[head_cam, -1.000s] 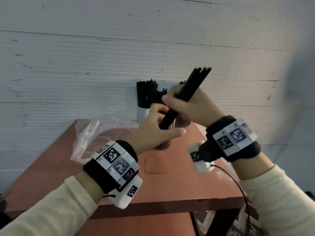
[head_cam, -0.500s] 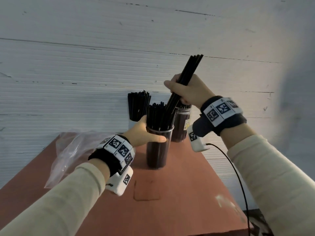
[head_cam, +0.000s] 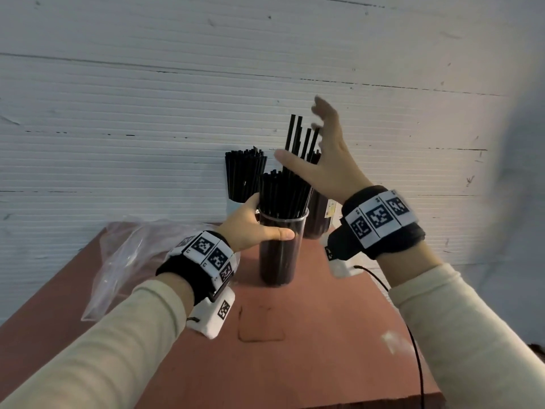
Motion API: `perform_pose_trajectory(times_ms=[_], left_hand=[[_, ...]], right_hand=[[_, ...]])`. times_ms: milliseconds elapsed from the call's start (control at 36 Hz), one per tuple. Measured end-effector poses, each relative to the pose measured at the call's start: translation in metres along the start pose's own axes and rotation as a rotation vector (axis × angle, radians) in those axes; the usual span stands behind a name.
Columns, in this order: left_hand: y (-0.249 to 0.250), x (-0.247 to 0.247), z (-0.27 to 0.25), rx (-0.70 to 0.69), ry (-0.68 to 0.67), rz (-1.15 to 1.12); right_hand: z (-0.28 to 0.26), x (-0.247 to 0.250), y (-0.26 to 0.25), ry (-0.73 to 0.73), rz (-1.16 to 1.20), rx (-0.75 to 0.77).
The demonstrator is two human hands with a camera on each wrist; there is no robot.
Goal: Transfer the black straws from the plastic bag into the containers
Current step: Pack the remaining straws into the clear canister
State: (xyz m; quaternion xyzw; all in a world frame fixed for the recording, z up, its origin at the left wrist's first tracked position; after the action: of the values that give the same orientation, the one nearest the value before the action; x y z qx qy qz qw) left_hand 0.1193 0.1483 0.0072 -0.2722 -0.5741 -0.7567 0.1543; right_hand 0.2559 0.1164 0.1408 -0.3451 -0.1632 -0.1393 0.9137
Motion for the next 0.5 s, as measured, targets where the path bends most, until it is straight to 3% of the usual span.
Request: perform_pose_trajectory(times_ms=[83,139,333,500], left_hand=[[0.0,0.0,0.001,0.002,-0.003,-0.015],[0.001,0.001,0.0,0.002,0.0,-0.01],[0.0,0.001,-0.001,0.01,0.027,-0.023],[-0.002,-0.001,-0.001,0.01,0.048,-0.045]], right_hand=[[0.002,0.002,-0.026,0.033,-0.098,0.214],[0.003,-0.006,-0.03,-0.009,-0.227,0.264],[-0.02,-0.034,-0.007,-0.137,-0.339,0.14],[-0.028,-0.037,-0.012,-0.192,-0.391,0.134]])
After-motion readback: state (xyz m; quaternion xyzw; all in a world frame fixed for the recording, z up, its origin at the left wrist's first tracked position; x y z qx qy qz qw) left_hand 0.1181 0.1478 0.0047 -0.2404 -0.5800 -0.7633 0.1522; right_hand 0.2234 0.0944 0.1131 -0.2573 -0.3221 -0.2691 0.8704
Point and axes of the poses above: each hand's wrist, its own z-axis towards the middle knuckle, its own x-axis out of the back of the hand, y = z × x, the point moved 8 cm from there along z, towards the middle knuckle, and after that the axes turned 10 degrees about z, right-handed, at the moved point
